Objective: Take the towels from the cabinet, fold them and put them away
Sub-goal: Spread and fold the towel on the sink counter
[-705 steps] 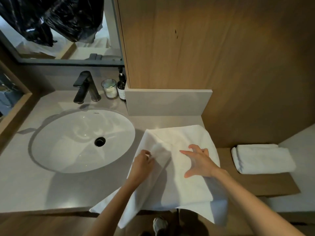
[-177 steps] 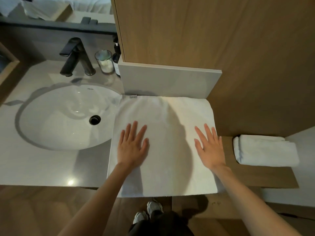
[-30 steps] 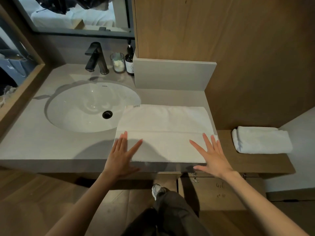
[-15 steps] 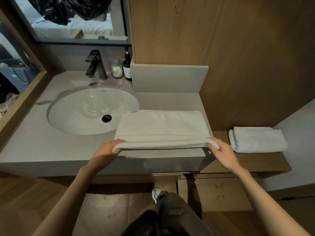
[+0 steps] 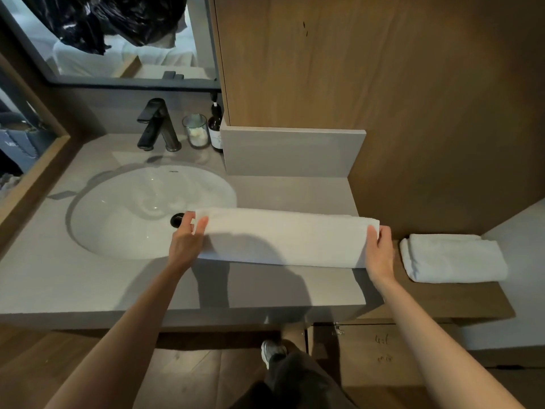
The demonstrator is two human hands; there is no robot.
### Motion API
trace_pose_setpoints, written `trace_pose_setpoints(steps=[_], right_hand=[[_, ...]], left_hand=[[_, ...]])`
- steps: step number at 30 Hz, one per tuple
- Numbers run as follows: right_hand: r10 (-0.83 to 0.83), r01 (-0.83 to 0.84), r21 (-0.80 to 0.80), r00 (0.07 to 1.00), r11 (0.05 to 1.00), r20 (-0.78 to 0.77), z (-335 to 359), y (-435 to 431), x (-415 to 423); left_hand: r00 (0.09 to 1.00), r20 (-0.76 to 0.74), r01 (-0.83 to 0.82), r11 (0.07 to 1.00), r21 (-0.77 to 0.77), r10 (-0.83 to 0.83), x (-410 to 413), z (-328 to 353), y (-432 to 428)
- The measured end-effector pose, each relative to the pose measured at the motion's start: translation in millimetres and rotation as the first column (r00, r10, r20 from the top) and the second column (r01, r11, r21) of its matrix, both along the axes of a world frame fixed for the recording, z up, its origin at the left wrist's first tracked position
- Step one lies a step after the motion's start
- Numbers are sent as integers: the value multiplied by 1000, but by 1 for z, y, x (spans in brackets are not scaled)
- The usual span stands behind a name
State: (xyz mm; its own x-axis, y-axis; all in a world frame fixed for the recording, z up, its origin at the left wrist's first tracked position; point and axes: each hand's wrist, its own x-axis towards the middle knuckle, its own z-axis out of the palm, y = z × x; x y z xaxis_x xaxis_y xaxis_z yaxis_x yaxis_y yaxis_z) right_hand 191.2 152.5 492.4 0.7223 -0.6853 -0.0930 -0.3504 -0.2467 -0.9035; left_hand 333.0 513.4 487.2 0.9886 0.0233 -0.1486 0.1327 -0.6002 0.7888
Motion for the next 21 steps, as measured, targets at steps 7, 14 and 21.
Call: trace_pose_setpoints(steps=[7,14,21], right_hand=[[-6,-27,-191,986,981,-169,-20,-11,29],[-33,-97,-377,946,921,-324,-32,-21,40],[-95,-89,-466,929,881,-358,-32,-20,47]], left_hand=[[1000,-27,-1,969,247,8,20,-15,-18],[999,-30,-9,929,371,22,31,-24,-24],[998,-50,-23,930,366,44,33,-28,-24]])
